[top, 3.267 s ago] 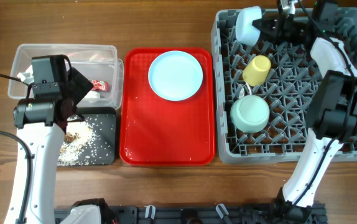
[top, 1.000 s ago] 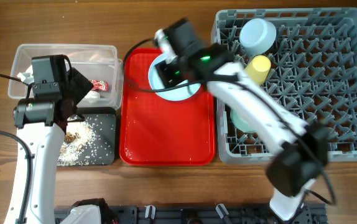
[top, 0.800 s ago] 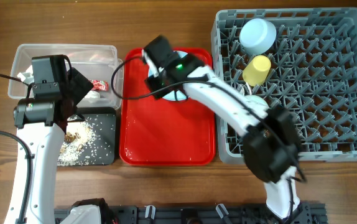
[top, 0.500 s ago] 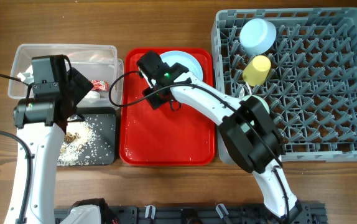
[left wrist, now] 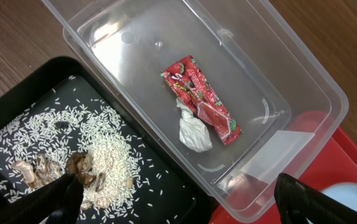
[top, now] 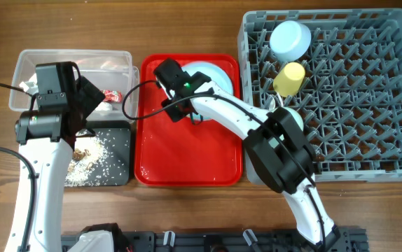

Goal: Sort waste into correct bins and load items into the dishwasher rack

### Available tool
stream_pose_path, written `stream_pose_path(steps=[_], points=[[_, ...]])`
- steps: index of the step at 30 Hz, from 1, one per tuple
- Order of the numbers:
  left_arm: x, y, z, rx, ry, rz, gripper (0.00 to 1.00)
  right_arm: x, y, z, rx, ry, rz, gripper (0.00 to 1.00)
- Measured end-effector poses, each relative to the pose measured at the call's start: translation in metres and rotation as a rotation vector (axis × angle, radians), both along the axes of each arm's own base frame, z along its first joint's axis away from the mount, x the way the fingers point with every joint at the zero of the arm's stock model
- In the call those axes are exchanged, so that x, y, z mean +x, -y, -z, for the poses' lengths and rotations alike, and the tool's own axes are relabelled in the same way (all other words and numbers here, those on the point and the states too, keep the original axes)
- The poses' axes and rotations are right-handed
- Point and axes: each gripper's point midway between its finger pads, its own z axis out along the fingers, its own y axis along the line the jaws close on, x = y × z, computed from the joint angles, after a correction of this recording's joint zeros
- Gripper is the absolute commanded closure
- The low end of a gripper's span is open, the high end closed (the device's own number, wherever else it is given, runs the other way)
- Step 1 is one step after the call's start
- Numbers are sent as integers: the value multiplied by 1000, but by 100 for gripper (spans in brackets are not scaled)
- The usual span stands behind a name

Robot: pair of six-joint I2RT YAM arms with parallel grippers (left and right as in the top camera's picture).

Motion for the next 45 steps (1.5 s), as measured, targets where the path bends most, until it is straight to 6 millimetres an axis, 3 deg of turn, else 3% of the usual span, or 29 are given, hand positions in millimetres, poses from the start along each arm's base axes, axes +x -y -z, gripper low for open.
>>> stream_pose_path(steps=[5,8,11,14,15,17,18,20,22,26,30,36,45], points=[[0,0,0,0,0,0,0,-4,1,-6,-4,-21,-4,96],[0,0,0,0,0,0,0,-3,-7,-28,66,-31,-2,96],[0,0,0,0,0,0,0,5,-21,-90,233,15,11,96],[0,0,0,0,0,0,0,13,-20,-174,424,93,19,96],[0,0,0,1,0,0,0,15,-13,-212,501,131,19,96],[0,0,0,0,0,0,0,20,16,-283,635,207,39,96],[0,0,0,0,0,0,0,22,31,-305,680,230,52,96],[0,0,0,0,0,0,0,26,68,-346,763,268,96,96],[0,0,0,0,0,0,0,31,105,-369,820,279,153,96],[0,0,0,0,0,0,0,46,164,-373,918,204,256,96],[0,0,0,0,0,0,0,55,193,-351,1006,85,301,96],[0,0,0,0,1,0,0,64,215,-316,1103,-18,321,96],[0,0,0,0,0,0,0,62,223,-263,1133,-90,367,96]])
